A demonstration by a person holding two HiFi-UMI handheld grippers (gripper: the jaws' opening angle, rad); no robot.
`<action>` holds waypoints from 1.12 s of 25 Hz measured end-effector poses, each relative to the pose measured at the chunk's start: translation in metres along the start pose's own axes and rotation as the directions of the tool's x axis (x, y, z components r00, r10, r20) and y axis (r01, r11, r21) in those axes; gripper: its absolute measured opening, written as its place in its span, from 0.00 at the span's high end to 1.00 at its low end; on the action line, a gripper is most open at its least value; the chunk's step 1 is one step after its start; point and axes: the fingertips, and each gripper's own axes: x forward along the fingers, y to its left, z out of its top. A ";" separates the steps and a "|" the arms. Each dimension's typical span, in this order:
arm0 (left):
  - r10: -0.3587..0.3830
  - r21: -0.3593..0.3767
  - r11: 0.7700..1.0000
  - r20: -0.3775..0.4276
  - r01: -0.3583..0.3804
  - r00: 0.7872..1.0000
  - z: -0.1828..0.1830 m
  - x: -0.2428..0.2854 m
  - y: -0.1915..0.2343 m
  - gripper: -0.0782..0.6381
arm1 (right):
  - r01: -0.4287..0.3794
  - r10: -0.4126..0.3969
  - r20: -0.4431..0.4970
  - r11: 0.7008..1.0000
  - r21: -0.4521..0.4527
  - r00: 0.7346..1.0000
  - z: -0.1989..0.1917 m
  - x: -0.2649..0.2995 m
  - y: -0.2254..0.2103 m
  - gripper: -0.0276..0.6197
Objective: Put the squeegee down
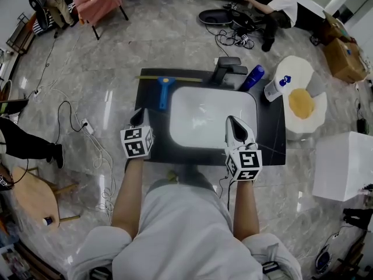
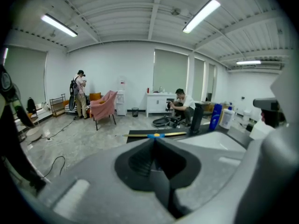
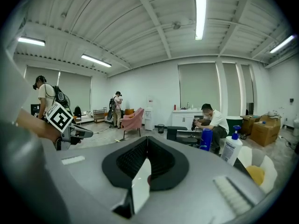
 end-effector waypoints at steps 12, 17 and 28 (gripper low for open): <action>-0.006 0.029 1.000 0.116 0.002 0.993 0.043 -0.069 0.015 0.89 | 0.028 -0.028 0.043 1.000 0.004 0.999 0.016 -0.027 0.029 0.95; -0.028 0.053 0.998 0.171 0.020 0.985 0.059 -0.095 0.018 0.90 | 0.032 -0.032 0.062 0.999 0.000 0.998 0.020 -0.038 0.044 0.95; -0.030 0.084 0.996 0.277 0.007 0.960 0.092 -0.146 0.034 0.89 | 0.044 -0.044 0.109 0.999 0.007 0.993 0.032 -0.058 0.062 0.95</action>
